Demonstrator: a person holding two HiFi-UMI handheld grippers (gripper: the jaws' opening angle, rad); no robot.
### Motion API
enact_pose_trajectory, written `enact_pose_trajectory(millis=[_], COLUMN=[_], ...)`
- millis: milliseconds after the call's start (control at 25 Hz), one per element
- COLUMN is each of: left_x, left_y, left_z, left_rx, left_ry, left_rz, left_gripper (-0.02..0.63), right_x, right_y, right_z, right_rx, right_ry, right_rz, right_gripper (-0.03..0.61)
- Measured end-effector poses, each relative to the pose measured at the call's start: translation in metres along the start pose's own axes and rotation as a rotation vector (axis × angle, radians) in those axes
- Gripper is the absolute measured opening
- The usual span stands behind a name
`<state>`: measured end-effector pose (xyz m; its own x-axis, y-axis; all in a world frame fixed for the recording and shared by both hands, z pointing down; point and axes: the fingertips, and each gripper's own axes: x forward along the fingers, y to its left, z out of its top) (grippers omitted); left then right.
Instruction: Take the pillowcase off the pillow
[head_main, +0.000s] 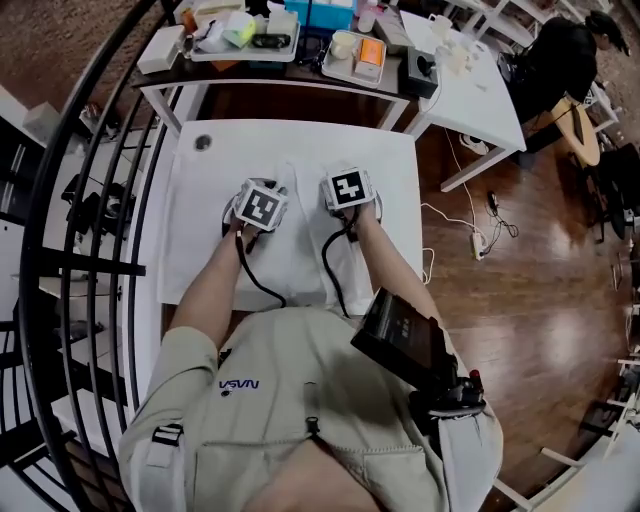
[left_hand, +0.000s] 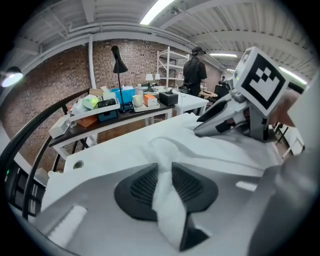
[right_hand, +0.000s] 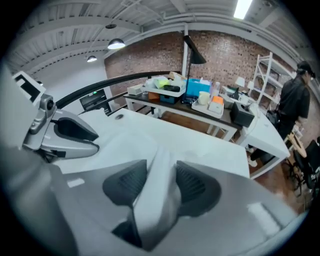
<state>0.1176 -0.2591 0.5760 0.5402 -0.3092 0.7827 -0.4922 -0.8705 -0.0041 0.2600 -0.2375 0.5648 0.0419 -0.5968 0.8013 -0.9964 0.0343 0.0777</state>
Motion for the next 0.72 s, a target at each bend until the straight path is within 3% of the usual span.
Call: enact_pose_trajectory(millis=[80, 160, 520, 720], left_x=[0.004, -0.005, -0.088, -0.121], left_y=[-0.013, -0.019, -0.001, 0.015], left_z=[0.003, 0.009, 0.038, 0.041], left_rx=[0.060, 0.097, 0.006, -0.048], left_ry=[-0.056, -0.125, -0.404, -0.487], left_rz=[-0.022, -0.006, 0.060, 0.077], left_gripper=[0.041, 0.015, 0.014, 0.014], right_x=[0.000, -0.008, -0.052, -0.078], right_y=[0.004, -0.001, -0.046, -0.089], right_z=[0.006, 0.010, 0.001, 0.009], right_rx=[-0.009, -0.010, 0.136, 0.193], right_ry=[-0.048, -0.089, -0.231, -0.310], right_rz=[0.014, -0.026, -0.224, -0.315], right_gripper=[0.115, 0.025, 0.011, 0.009])
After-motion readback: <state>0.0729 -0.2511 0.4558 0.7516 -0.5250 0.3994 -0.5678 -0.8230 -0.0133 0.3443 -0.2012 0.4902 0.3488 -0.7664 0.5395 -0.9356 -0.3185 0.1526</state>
